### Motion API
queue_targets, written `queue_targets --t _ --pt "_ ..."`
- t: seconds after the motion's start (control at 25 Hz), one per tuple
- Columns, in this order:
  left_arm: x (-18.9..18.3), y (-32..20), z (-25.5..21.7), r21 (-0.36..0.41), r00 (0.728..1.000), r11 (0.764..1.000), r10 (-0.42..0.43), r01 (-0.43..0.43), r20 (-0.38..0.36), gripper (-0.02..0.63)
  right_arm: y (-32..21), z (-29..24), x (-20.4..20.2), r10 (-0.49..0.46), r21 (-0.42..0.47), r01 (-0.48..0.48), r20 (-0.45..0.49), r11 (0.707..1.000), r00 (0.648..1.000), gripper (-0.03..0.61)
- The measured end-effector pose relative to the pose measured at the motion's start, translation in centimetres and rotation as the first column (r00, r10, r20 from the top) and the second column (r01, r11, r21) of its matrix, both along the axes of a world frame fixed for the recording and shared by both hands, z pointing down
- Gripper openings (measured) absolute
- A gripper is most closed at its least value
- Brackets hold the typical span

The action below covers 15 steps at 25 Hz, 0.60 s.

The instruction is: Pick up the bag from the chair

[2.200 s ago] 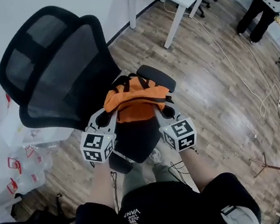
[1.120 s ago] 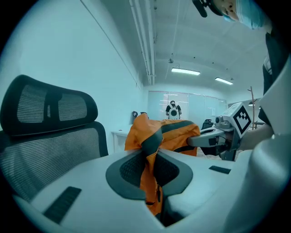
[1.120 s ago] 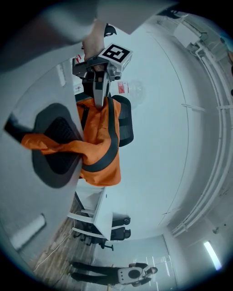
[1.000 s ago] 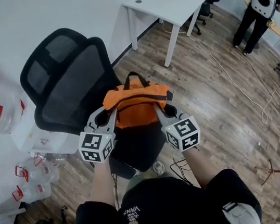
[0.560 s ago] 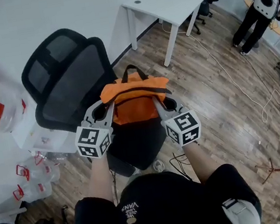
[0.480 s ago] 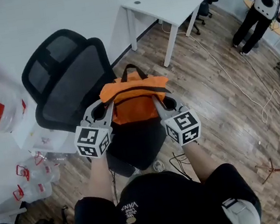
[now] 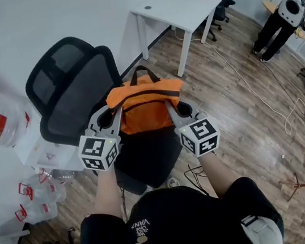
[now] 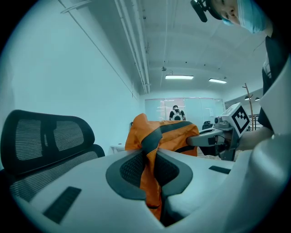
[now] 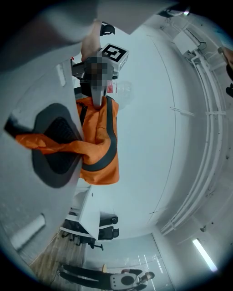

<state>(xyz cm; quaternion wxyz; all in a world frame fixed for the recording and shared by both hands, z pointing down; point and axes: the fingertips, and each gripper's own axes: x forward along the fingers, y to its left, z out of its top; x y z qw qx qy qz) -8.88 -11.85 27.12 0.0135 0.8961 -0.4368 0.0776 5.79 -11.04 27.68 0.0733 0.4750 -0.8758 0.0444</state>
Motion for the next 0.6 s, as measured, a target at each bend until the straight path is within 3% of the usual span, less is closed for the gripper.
queue_targets --t 0.6 --pt "0.9 1.0 -2.5 0.041 1.000 0.999 0.012 -0.011 -0.012 0.038 1.1 -2.5 1.0 0.028 0.038 -0.028 0.007 0.999 1.000 0.005"
